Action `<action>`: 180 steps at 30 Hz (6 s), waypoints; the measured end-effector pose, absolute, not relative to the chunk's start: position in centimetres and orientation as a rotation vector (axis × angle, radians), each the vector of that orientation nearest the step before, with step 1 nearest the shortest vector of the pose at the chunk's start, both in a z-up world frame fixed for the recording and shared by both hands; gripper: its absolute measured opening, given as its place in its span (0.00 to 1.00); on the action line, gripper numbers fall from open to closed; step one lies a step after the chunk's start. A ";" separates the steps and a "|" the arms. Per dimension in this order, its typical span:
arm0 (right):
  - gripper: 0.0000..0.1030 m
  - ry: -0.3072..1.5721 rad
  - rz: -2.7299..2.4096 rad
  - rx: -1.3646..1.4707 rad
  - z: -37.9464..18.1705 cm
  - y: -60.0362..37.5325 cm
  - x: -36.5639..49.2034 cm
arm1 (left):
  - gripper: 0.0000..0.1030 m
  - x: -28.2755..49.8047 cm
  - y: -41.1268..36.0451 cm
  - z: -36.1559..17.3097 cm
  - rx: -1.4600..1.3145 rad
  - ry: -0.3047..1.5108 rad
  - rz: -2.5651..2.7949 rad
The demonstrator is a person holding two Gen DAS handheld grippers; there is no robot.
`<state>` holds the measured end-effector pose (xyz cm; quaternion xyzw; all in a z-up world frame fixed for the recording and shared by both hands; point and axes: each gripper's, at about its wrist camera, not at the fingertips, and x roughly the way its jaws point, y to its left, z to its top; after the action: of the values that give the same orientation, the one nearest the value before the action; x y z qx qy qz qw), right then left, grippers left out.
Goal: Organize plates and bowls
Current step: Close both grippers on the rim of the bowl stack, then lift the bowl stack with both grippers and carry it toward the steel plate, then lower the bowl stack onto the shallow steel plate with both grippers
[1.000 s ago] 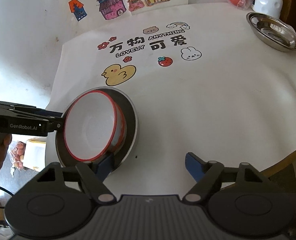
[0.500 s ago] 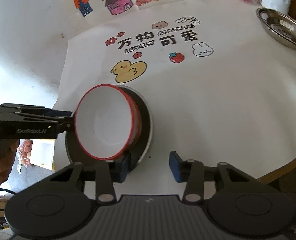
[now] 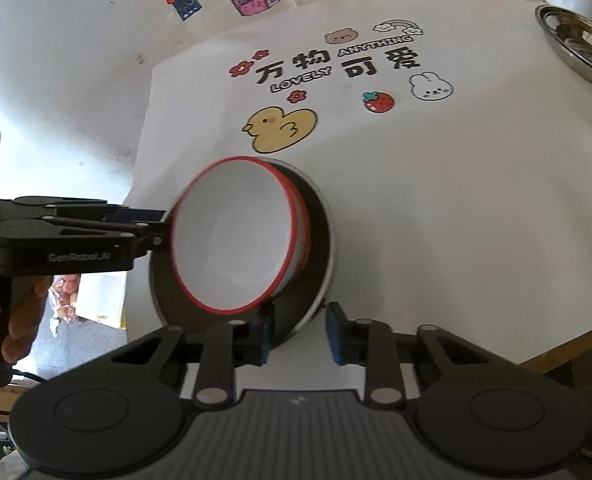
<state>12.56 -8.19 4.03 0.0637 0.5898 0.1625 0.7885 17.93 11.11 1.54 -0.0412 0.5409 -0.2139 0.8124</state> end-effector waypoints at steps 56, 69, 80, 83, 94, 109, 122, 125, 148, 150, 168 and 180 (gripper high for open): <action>0.22 1.160 0.239 0.334 4.1 -15.0 13.4 | 0.09 20.3 4.3 2.5 -0.050 1.123 -0.522; 0.22 1.108 0.195 0.401 4.0 -21.6 16.6 | 0.09 24.6 -2.1 2.8 -0.021 1.103 -0.554; 0.22 1.056 0.107 0.425 3.4 -29.9 20.7 | 0.07 30.2 -10.5 3.0 0.008 1.083 -0.611; 0.22 1.037 0.081 0.432 3.3 -31.9 21.9 | 0.08 31.9 -13.0 3.6 0.045 1.067 -0.627; 0.22 0.978 0.007 0.465 3.5 -37.2 27.3 | 0.08 38.0 -20.1 5.6 0.093 0.998 -0.632; 0.20 0.954 -0.063 0.466 2.5 -40.7 32.0 | 0.08 43.2 -24.3 4.6 0.053 0.992 -0.601; 0.20 0.946 -0.088 0.462 0.8 -41.7 33.5 | 0.08 44.9 -25.8 3.1 0.020 1.014 -0.551; 0.20 0.946 -0.092 0.464 0.5 -41.8 33.7 | 0.08 45.2 -25.9 2.9 0.011 1.017 -0.542; 0.19 0.918 -0.113 0.419 0.1 -41.3 35.4 | 0.08 46.8 -25.6 1.9 -0.044 1.040 -0.492; 0.19 0.912 -0.111 0.417 0.0 -41.4 35.4 | 0.08 46.9 -25.5 1.9 -0.050 1.040 -0.490; 0.22 0.851 -0.132 0.367 0.1 -40.6 34.7 | 0.08 45.9 -25.2 2.1 -0.064 1.003 -0.468; 0.23 0.819 -0.143 0.326 0.5 -40.3 34.2 | 0.09 45.2 -25.3 2.2 -0.043 0.960 -0.451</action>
<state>34.21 -40.26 0.54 0.1575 0.3962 -0.0692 0.9019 45.19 -25.32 2.21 -0.0204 0.4576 -0.2152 0.8625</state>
